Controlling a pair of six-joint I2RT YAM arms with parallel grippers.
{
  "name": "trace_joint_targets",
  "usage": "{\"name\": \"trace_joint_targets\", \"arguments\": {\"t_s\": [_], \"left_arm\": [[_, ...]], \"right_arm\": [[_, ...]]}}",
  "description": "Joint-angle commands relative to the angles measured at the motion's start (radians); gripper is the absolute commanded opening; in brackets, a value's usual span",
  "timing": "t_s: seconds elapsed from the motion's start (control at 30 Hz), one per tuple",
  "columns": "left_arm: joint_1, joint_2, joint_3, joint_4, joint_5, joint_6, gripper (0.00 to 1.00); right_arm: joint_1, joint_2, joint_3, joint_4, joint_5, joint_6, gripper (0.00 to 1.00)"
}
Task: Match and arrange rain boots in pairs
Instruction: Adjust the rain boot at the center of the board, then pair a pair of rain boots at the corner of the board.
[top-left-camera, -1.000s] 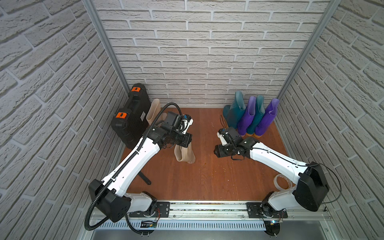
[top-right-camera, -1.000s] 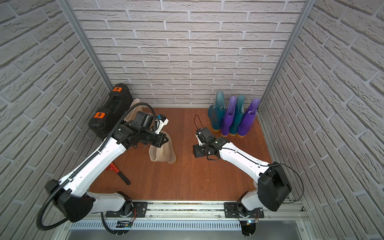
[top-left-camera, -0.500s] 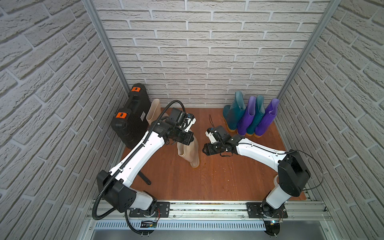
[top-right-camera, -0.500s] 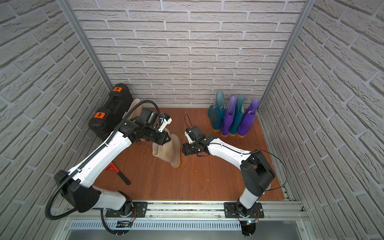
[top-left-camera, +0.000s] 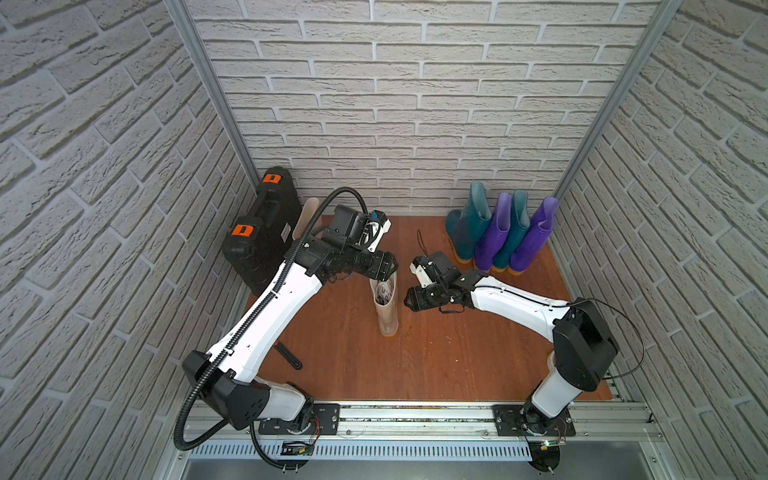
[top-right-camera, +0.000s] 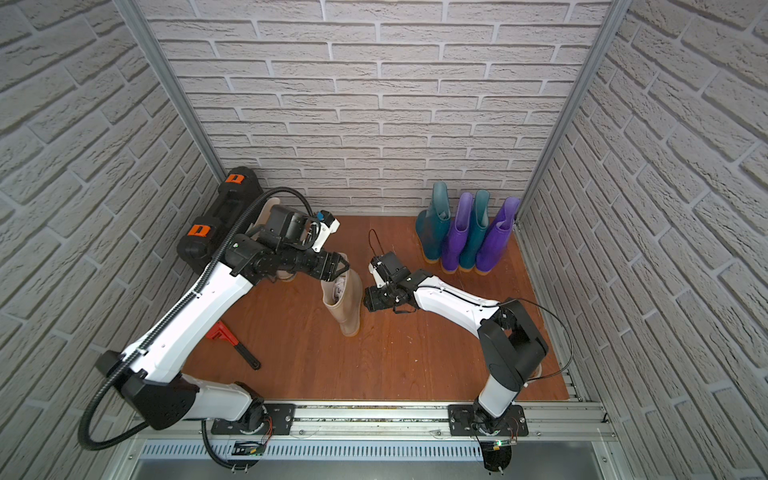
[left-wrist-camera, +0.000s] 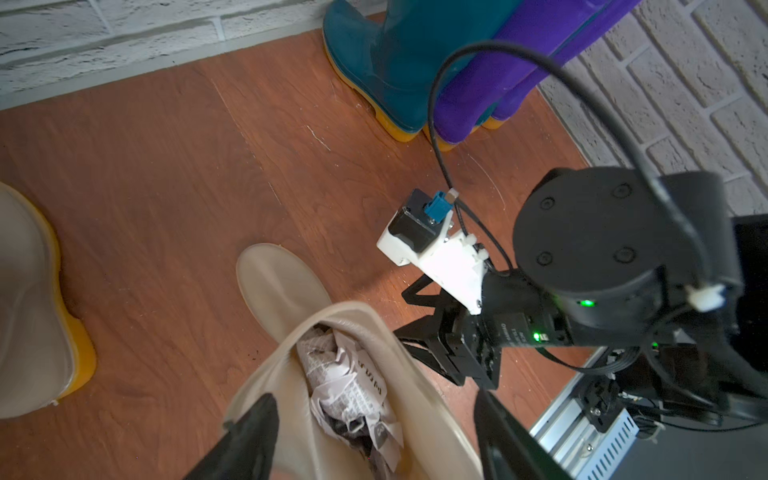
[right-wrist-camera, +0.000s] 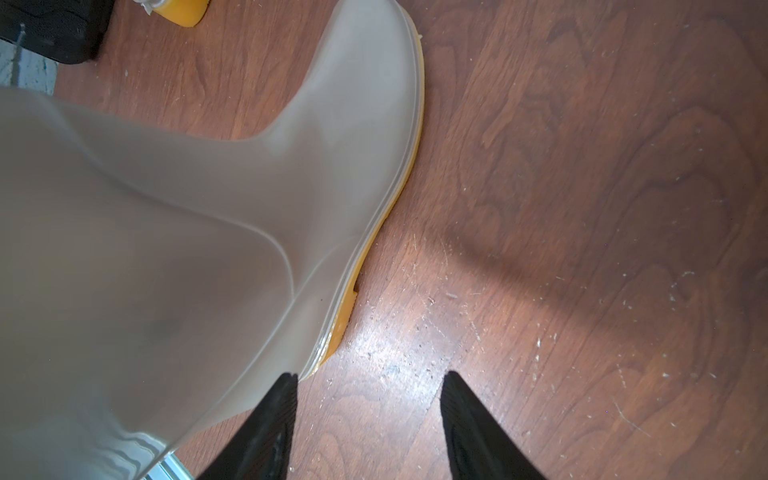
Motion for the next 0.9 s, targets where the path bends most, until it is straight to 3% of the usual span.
{"name": "trace_joint_targets", "arguments": {"t_s": [0.0, 0.37, 0.63, 0.77, 0.87], "left_arm": [[-0.019, -0.059, 0.02, 0.018, -0.1, -0.068, 0.79], [-0.092, -0.084, -0.066, 0.022, -0.23, -0.21, 0.9], [-0.2, 0.003, -0.049, 0.036, -0.343, -0.283, 0.9], [-0.236, 0.068, 0.012, -0.048, -0.443, -0.313, 0.89], [-0.252, 0.105, 0.048, -0.109, -0.499, -0.334, 0.83]], "right_arm": [[0.006, -0.017, 0.012, 0.021, 0.008, -0.01, 0.58], [0.006, -0.043, -0.005, 0.005, 0.004, -0.03, 0.58], [0.006, -0.06, -0.005, -0.016, 0.002, -0.063, 0.58], [0.007, -0.064, -0.007, -0.019, -0.008, -0.071, 0.58], [0.006, -0.072, -0.016, -0.016, -0.001, -0.069, 0.58]]}}
